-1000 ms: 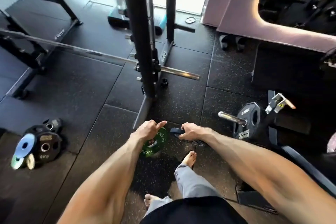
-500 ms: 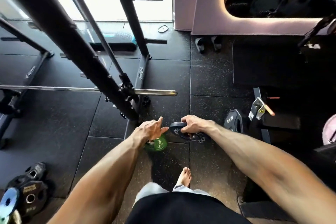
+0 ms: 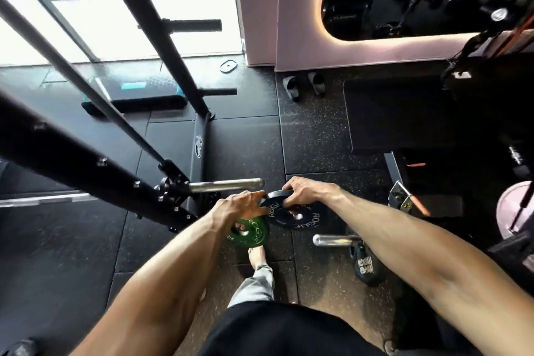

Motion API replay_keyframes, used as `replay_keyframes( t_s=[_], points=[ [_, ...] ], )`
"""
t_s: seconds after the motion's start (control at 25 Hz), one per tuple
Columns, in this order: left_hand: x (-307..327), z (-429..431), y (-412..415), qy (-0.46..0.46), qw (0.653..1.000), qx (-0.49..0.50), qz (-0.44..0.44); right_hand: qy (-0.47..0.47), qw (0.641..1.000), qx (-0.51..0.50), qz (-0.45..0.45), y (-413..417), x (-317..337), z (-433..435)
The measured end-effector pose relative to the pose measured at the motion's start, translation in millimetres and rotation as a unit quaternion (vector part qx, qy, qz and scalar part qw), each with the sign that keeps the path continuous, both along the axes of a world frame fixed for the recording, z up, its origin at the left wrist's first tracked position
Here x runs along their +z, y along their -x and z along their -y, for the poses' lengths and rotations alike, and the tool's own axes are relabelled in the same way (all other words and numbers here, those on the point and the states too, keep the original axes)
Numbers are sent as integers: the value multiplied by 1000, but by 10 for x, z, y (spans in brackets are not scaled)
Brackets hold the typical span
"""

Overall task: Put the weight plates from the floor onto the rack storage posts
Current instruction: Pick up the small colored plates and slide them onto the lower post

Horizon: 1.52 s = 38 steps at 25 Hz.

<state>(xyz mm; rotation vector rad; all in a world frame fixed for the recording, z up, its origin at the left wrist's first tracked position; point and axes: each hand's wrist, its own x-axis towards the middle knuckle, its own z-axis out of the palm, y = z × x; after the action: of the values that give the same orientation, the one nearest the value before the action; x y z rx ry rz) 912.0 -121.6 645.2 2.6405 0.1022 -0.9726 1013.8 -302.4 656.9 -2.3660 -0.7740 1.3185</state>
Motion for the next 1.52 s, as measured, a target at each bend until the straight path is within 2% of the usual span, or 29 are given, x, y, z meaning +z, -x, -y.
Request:
replay_keyframes(
  t_s=[0.16,0.52,0.72,0.96,1.32,1.52],
  points=[
    [31,-443,-667,68,997,14,-20,3,999,-23,22,-631,198,-244],
    [43,-842,-2005,92,995,37,15,-24,996,-71,58,-1896,279,-598],
    [-86,-1061,-2847,129,986,100,12,-69,990,-64,103,-2810,200,-832],
    [44,-1096,-4048,117,981,155,11,-95,985,-63,133,-4130,112,-889],
    [-13,-1239,-5154,134,956,261,19,-99,983,53,145,-5686,51,-1422],
    [-42,-1632,-5496,130,927,349,35,-102,970,179,126,-6328,56,-2171]
  ],
)
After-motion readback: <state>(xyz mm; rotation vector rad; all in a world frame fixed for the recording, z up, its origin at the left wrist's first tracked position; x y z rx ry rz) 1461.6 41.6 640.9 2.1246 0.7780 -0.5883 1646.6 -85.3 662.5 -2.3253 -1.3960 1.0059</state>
